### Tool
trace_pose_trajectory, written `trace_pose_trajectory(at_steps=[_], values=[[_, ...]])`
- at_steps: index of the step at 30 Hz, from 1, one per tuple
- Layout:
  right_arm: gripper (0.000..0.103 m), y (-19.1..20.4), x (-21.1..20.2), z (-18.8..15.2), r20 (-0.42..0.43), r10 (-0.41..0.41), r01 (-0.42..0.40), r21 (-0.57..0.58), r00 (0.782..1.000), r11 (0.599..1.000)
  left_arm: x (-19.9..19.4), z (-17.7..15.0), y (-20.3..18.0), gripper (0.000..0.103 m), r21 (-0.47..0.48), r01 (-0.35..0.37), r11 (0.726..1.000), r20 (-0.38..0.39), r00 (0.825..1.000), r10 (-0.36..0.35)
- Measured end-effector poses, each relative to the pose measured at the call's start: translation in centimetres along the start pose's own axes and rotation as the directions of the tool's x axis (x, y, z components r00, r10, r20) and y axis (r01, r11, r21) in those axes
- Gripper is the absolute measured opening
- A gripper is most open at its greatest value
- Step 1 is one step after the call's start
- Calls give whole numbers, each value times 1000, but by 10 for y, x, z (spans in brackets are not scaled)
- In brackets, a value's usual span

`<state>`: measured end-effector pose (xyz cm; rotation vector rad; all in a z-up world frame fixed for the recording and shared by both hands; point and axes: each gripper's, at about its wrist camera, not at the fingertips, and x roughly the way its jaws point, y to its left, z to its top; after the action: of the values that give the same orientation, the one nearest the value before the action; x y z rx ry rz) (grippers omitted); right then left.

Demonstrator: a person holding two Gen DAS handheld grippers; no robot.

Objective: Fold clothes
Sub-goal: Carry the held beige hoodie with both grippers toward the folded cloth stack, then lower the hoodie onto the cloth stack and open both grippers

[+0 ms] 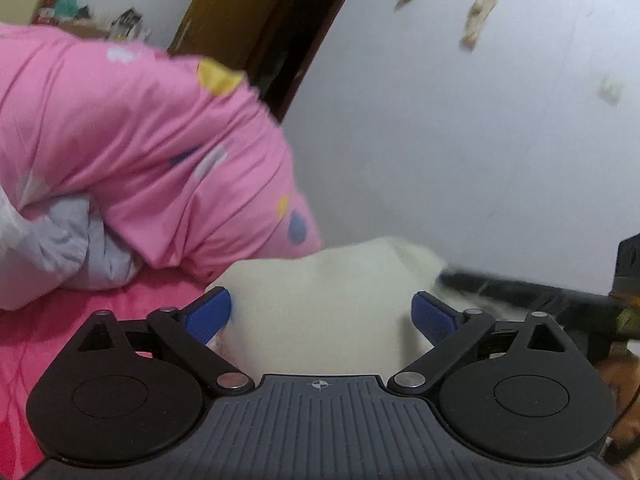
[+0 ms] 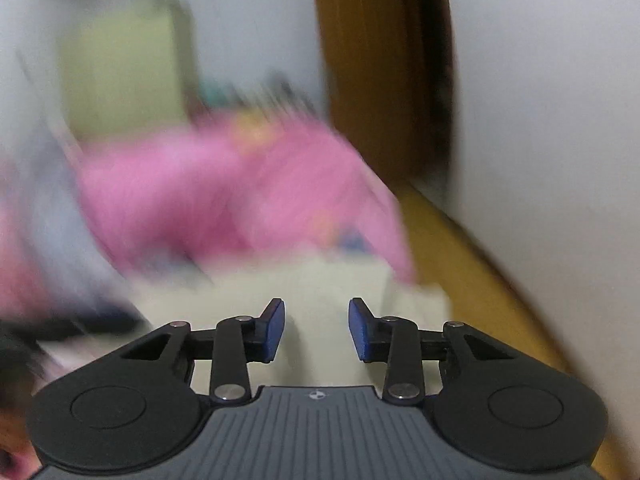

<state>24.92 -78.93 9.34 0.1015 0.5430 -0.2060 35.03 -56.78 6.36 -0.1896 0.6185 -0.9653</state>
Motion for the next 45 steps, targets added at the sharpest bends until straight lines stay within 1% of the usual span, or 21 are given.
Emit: trace_pose_trajectory(at_steps=[1,2,4,6,7,10,13,15,16,18,19,21,22,24,25,28,30,33,38,42,45], values=[[34,5,15,-5,-49,-60,58,-49,997,997,8,-1,4,99,-17,-6,1000,-36,999,5],[34,3,14,-7,-43,-69,67,-35,997,997,12,-1,8,99,-41,-7,999,-62,998,4],[35,-3,8,-9,-24,-80,80,2,997,997,5,2,13,98,-86,11,996,-57,998,-16],[35,-13,-22,-12,36,-52,49,79,998,996,-13,2,10,98,-73,22,997,-33,999,-25],[35,-18,-46,-18,83,-42,32,117,996,993,-24,1,7,98,-55,33,998,-23,999,-34],[36,-21,-108,-40,184,8,-30,117,983,993,-57,-6,-8,99,30,52,998,-5,999,-52],[36,-7,-149,-73,215,47,-65,75,975,995,-86,-26,-32,101,169,58,984,10,998,-61],[36,5,-152,-93,203,74,-83,37,976,996,-93,-45,-54,102,282,34,959,-2,999,-35],[36,13,-149,-103,182,85,-88,11,980,996,-90,-57,-67,102,356,-3,934,-9,1000,6],[36,25,-135,-118,110,17,-15,-19,994,1000,-84,-73,-88,103,467,-113,877,28,993,113],[36,29,-129,-125,84,-28,30,-22,996,999,-86,-78,-96,103,491,-152,858,51,988,146],[36,37,-143,-135,96,-69,69,-4,993,998,-93,-87,-112,103,528,-216,821,93,976,197],[37,39,-158,-141,107,-68,66,20,992,998,-104,-89,-115,103,529,-214,821,95,977,194],[44,45,-188,-162,132,-42,31,80,990,996,-134,-95,-116,103,511,-182,840,80,983,165],[45,49,-203,-173,144,-29,13,110,989,994,-149,-100,-114,103,494,-176,851,75,984,160],[50,64,-243,-209,140,-54,29,174,989,984,-197,-117,-106,103,416,-151,897,43,988,146],[61,78,-267,-232,138,-68,33,238,988,971,-227,-130,-98,103,351,-131,927,21,991,133],[71,101,-294,-255,142,-82,36,299,987,953,-272,-148,-81,103,260,-122,958,10,992,124],[83,159,-334,-266,157,-120,76,264,980,962,-332,-167,-61,103,195,-145,970,47,989,138],[99,202,-355,-262,209,-129,77,240,969,968,-368,-177,-51,103,149,-151,977,76,987,140],[101,231,-365,-257,245,-151,102,203,958,974,-383,-182,-44,103,103,-161,982,63,986,155]])
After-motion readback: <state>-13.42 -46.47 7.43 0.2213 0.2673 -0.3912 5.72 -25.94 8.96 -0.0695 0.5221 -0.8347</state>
